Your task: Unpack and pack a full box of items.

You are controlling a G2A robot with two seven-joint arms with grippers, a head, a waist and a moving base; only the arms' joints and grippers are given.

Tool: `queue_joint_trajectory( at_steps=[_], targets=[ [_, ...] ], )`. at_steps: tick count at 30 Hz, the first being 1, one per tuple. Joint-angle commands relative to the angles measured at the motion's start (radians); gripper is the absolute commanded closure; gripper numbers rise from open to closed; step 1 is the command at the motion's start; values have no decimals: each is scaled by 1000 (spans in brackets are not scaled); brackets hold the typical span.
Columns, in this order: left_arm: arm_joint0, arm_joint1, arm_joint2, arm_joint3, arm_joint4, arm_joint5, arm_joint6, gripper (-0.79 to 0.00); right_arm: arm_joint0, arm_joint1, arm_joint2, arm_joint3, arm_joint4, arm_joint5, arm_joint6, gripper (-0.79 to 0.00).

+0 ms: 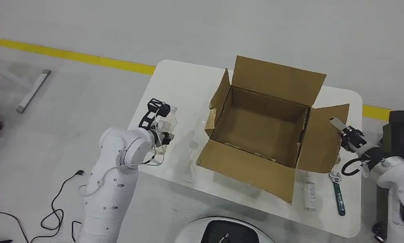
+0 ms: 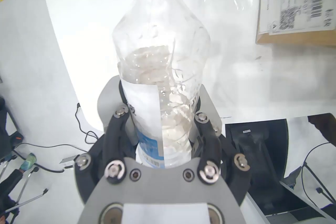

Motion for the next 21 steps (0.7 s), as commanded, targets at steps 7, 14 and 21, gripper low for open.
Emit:
queue_joint_trajectory(
  at_steps=[7, 14, 21],
  targets=[
    [-14, 7, -28, -120, -85, 26, -15, 0, 4, 6, -63, 39, 17, 5, 12, 0],
    [-14, 7, -28, -120, -85, 26, -15, 0, 4, 6, -63, 39, 17, 5, 12, 0],
    [-5, 8, -30, -120, -91, 29, 10, 0, -7, 3, -83, 40, 81, -16, 7, 0]
  ],
)
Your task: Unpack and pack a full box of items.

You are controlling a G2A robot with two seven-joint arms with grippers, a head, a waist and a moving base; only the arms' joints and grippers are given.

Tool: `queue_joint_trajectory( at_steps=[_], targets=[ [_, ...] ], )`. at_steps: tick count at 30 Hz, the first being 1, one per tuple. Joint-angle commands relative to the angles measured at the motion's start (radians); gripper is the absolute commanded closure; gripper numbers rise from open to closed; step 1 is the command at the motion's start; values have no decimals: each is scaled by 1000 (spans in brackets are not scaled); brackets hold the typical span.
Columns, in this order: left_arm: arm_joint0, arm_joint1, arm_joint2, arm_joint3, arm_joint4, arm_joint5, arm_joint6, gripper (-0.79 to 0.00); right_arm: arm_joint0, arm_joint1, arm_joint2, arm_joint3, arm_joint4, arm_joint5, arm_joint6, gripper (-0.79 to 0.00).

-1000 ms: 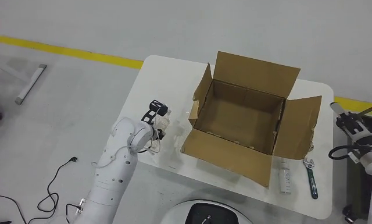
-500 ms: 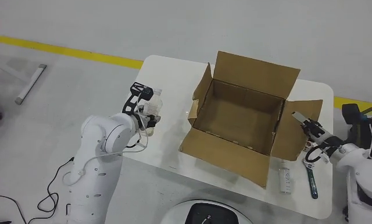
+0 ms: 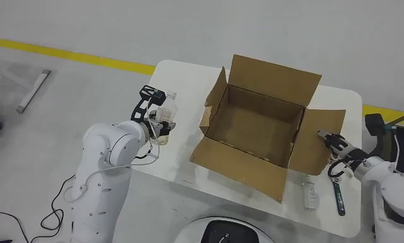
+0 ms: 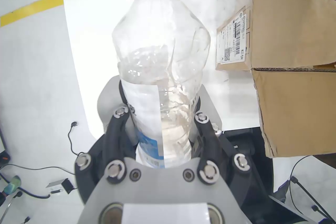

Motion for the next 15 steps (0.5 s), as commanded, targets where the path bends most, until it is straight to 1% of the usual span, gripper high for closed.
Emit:
queue_joint_trajectory(
  at_steps=[1, 4, 8, 11, 13, 15],
  targets=[
    [12, 2, -3, -3, -4, -1, 35, 0, -6, -1, -10, 2, 49, -2, 6, 0],
    [2, 6, -14, -22, -16, 7, 52, 0, -15, 0, -27, 2, 90, -10, 29, 0],
    [-31, 10, -36, -62, -60, 31, 43, 0, -29, 3, -59, -8, 102, -31, 55, 0],
    [-64, 11, -48, -95, -139, 41, 15, 0, -35, 6, -78, -22, 107, -48, 69, 0],
    [-89, 12, -41, -115, -233, 24, -12, 0, -35, 8, -86, -27, 108, -60, 74, 0],
    [-122, 13, -35, -109, -320, 7, -47, 0, -30, 10, -94, -34, 121, -83, 81, 0]
  ],
)
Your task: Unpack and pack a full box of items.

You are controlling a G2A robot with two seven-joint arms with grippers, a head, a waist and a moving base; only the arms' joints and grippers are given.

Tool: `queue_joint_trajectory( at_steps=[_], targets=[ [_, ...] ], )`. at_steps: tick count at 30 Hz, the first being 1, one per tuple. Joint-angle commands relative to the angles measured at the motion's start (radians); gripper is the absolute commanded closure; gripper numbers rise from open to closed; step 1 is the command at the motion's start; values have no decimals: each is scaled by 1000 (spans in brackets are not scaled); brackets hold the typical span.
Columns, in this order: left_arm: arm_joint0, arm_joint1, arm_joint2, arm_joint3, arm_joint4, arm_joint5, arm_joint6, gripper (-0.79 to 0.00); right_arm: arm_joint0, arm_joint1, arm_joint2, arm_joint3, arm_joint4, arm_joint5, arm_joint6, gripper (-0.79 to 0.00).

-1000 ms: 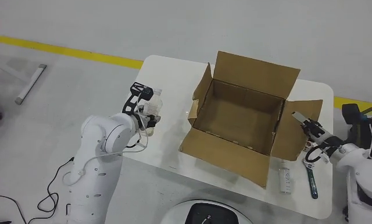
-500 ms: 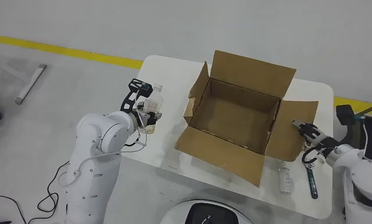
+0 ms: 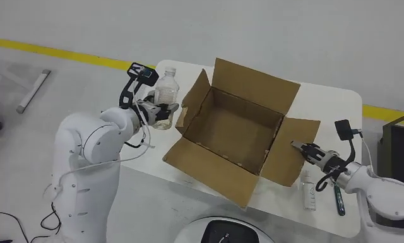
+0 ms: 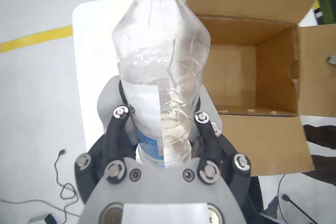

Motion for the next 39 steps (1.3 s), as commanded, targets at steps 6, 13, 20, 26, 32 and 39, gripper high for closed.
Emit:
queue_joint_trajectory(
  at_steps=[6, 13, 20, 26, 32, 39],
  targets=[
    [-116, 0, 90, 113, -227, -13, -97, 0, 17, 11, -5, -7, 23, -57, 39, 0],
    [-155, -2, 164, 212, -254, -11, -100, 0, 20, 24, 19, 9, 12, -72, 80, 0],
    [-155, -2, 164, 212, -254, -11, -100, 0, 20, 25, 22, 9, 2, -66, 77, 0],
    [-155, -2, 164, 212, -254, -11, -100, 0, 20, 25, 22, 9, 2, -66, 77, 0],
    [-150, -2, 201, 207, -302, -11, -47, 0, 30, 36, 34, 18, 49, -98, 158, 0],
    [-206, 3, 218, 247, -478, 7, -158, 0, 78, 65, 84, 68, 59, -135, 359, 0]
  ],
)
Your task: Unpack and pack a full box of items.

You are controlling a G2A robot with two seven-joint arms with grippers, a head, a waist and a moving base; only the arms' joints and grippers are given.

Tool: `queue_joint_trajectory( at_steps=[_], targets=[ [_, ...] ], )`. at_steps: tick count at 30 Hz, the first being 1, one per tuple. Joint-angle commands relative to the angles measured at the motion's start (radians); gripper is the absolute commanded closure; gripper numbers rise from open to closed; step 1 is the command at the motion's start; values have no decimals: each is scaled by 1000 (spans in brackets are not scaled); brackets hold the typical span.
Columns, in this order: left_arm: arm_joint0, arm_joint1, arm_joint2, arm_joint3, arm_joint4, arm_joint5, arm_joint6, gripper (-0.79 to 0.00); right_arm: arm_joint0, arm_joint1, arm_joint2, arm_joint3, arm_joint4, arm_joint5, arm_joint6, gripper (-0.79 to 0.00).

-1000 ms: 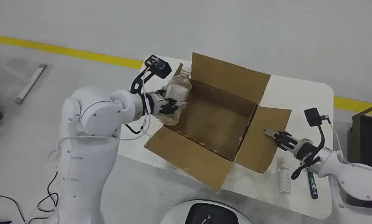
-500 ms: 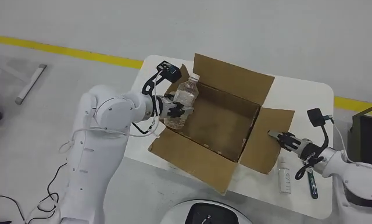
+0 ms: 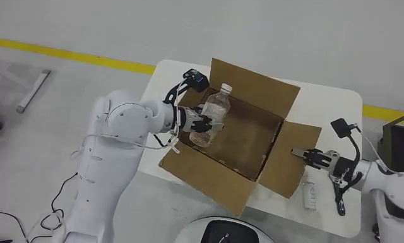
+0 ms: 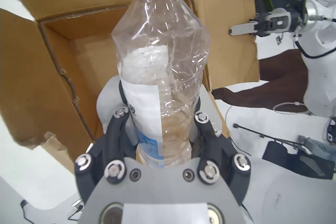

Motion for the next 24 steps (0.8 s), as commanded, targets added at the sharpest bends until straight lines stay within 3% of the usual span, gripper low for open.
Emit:
queue_joint_trajectory(
  at_steps=[1, 6, 14, 15, 16, 17, 24],
  targets=[
    [-16, 3, 6, 8, -28, 8, -38, 0, 13, 8, 15, 14, -5, -9, 48, 0],
    [-51, 6, 30, 46, -100, 39, -51, 0, 51, 26, 42, 66, 10, -10, 102, 0],
    [-113, 4, 129, 148, -56, 79, -40, 0, 132, 48, -16, 104, -31, -2, 116, -22],
    [-121, 4, 143, 163, -42, 82, -37, 0, 137, 50, -24, 104, -31, 0, 111, -132],
    [-130, 3, 158, 180, -24, 84, -35, 0, 139, 51, -29, 103, -32, 9, 97, -514],
    [-139, 2, 172, 194, -10, 86, -31, 0, 139, 51, -34, 102, -26, 15, 86, -785],
    [-182, -6, 245, 311, 65, 138, 31, 0, 107, 55, -12, 65, 1, 64, -26, -785]
  ],
)
